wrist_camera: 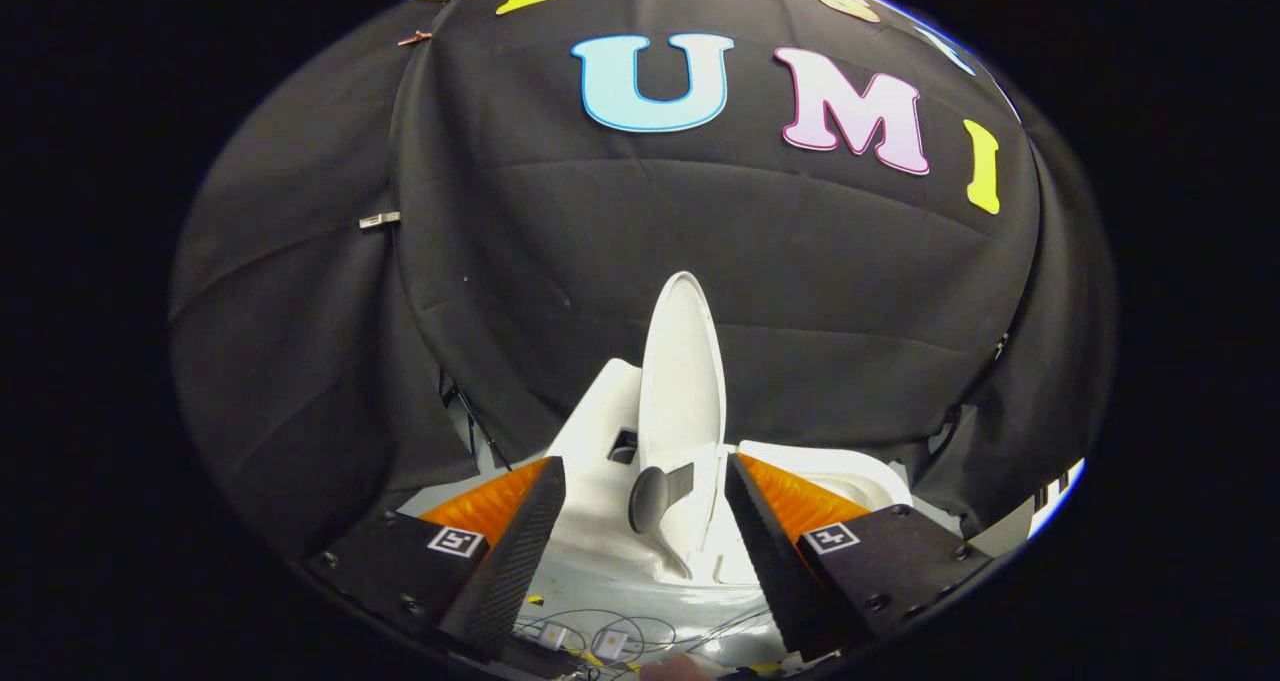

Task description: Open the toilet lid.

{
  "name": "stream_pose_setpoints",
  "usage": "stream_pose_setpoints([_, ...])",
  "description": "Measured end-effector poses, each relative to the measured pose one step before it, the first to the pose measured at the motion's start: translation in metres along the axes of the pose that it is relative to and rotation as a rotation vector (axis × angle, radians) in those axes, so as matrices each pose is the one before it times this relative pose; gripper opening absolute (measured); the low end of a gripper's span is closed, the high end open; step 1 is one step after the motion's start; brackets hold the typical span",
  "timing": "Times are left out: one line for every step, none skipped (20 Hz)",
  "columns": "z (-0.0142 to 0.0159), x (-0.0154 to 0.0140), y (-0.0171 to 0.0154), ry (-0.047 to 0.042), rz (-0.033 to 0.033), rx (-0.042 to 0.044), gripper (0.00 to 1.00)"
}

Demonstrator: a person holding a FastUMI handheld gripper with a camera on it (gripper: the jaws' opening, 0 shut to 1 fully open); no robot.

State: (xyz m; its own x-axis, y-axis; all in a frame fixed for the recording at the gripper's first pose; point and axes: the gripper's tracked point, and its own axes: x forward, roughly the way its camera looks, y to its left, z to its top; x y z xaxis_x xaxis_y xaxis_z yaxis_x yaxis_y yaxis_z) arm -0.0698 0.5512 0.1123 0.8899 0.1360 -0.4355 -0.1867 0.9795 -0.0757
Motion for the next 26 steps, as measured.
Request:
stream_pose_setpoints([0.00559, -0.00171, -0.00112, -0.00948, 0.00299, 0.00429, 0.99])
stream_pose_setpoints([0.00495, -0.00136, -0.00179, -0.00871, 0.00386, 0.00394, 0.99])
stream_pose_setpoints([0.00366, -0.00209, -0.00222, -0.00843, 0.00534, 0.00932, 0.99])
stream_pose_setpoints([0.00328, -0.00183, -0.00319, -0.00197, -0.00245, 0.00716, 0.99])
stream_pose_setpoints([0.00384, -0.00158, -0.00112, -0.00382, 0.00789, 0.00761, 1.0])
stream_pose_setpoints([0.00399, -0.00156, -0.00214, -0.00815, 0.00333, 0.00898, 0.99])
stream_pose_setpoints([0.00511, -0.00203, -0.00382, -0.00762, 0.00177, 0.0071, 1.0])
stream_pose_setpoints([0.00445, -0.00209, -0.00276, -0.00565, 0.00451, 0.00599, 1.0])
stream_pose_setpoints([0.00361, -0.00085, -0.00283, -0.00687, 0.00227, 0.00396, 1.0])
stream_pose_setpoints([0.00355, -0.00205, -0.00257, -0.00646, 0.00497, 0.00655, 1.0])
stream_pose_setpoints([0.00274, -0.0011, -0.00305, -0.00496, 0.00267, 0.00568, 1.0])
stream_pose_setpoints([0.00365, -0.00179, -0.00369, -0.00421, 0.00289, 0.00588, 1.0])
stream_pose_setpoints([0.00273, -0.00067, -0.00432, -0.00241, 0.00316, 0.00295, 1.0])
stream_pose_setpoints([0.00226, -0.0021, -0.00494, -0.00148, 0.00332, 0.00219, 1.0])
stream_pose_setpoints([0.00419, -0.00172, -0.00709, -0.00956, 0.00095, 0.00961, 1.0])
stream_pose_setpoints([0.00409, -0.00134, -0.0047, -0.0077, 0.00346, 0.00793, 1.0])
stream_pose_setpoints([0.00326, -0.00141, -0.00557, -0.00333, 0.00332, 0.00571, 1.0])
stream_pose_setpoints([0.00271, -0.00106, -0.00833, -0.00202, -0.00108, 0.00438, 1.0])
stream_pose_setpoints([0.00409, -0.00124, -0.00786, -0.00836, -0.00083, 0.00788, 1.0])
stream_pose_setpoints([0.0031, -0.00156, -0.00879, -0.00574, -0.00083, 0.01079, 1.0])
stream_pose_setpoints([0.00305, -0.00045, -0.0081, -0.00405, 0.00203, 0.01475, 1.0])
stream_pose_setpoints([0.00199, 0.00012, -0.00887, 0.00039, 0.00108, 0.01473, 1.0])
stream_pose_setpoints([0.00145, -0.00021, -0.00989, -0.00168, 0.00037, 0.00931, 1.0])
stream_pose_setpoints([0.00195, 0.00032, -0.01036, -0.00549, -0.0029, 0.00275, 1.0])
stream_pose_setpoints([0.00066, 0.00084, -0.01198, -0.00567, -0.00461, -0.00624, 1.0])
stream_pose_setpoints([-0.00031, 0.0021, -0.01525, -0.00468, -0.01433, -0.01114, 1.0])
